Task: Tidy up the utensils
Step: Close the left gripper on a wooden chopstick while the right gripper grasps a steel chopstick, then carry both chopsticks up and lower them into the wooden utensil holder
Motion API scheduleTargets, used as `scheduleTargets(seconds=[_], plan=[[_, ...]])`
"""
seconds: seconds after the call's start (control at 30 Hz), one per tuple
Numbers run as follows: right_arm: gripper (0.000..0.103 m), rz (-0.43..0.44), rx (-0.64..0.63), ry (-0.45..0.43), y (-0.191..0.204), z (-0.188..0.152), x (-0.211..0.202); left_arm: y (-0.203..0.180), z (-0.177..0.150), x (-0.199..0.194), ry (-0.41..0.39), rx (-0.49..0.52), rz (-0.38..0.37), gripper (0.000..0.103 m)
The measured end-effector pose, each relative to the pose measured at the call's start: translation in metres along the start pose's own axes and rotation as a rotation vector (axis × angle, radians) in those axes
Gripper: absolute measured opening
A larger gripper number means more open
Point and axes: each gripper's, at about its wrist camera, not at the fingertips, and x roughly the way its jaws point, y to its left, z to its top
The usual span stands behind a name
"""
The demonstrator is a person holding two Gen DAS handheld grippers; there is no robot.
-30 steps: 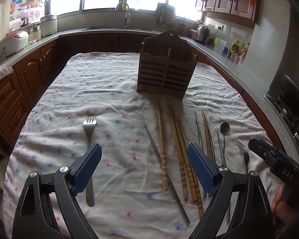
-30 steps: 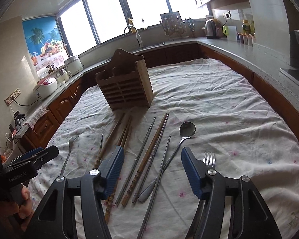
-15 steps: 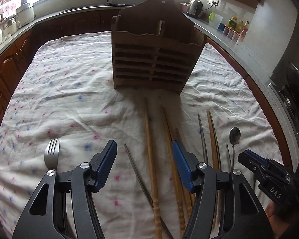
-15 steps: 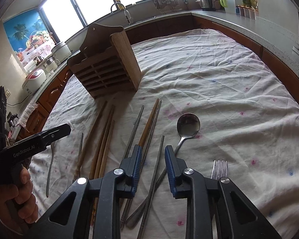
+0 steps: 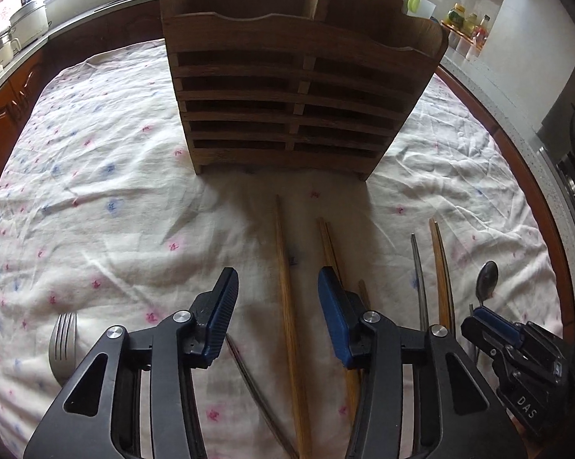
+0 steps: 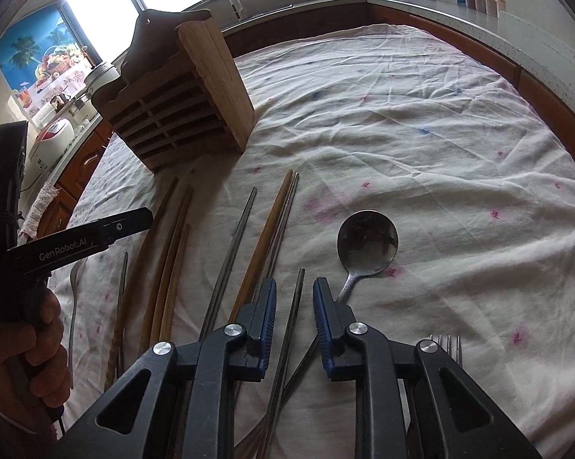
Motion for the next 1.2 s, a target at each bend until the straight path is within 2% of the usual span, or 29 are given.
scheduleTargets(seconds=[0.1,0.27,0.37,0.43,0.6,0.73,0.9,1.2], plan=[[0.02,0.001,-0.004,0.002,0.001,0.001,0.002,0.002,0.002,0.01,0.026,0.003,0.002,0.034],[0.018,-0.005,-0.018,0.007,0.001,0.002,0.003,-0.006,0.003,0.012,0.016,0.053,0.03,0.034],[0.017,-0.012,-0.025,0.007,0.003,0.002,0.005,-0.018,0.001,0.013,0.001,0.111,0.059,0.023],[0.009,-0.025,-0.026,0.006,0.004,0.003,0.006,-0.021,0.0,0.013,-0.001,0.123,0.047,0.007],[0.004,0.026,0.027,0.017,-0.003,0.005,0.005,-0.015,-0.002,0.004,0.001,0.084,-0.023,0.006],[0.004,0.065,0.029,-0.011,0.001,0.006,-0.01,-0.004,-0.009,-0.023,-0.033,0.046,-0.075,0.006],[0.004,0.105,0.002,-0.067,0.014,0.015,-0.037,0.012,-0.02,-0.072,-0.102,-0.014,-0.148,0.006],[0.004,0.137,-0.062,-0.172,0.046,0.031,-0.087,0.024,-0.03,-0.144,-0.228,-0.067,-0.209,0.006]])
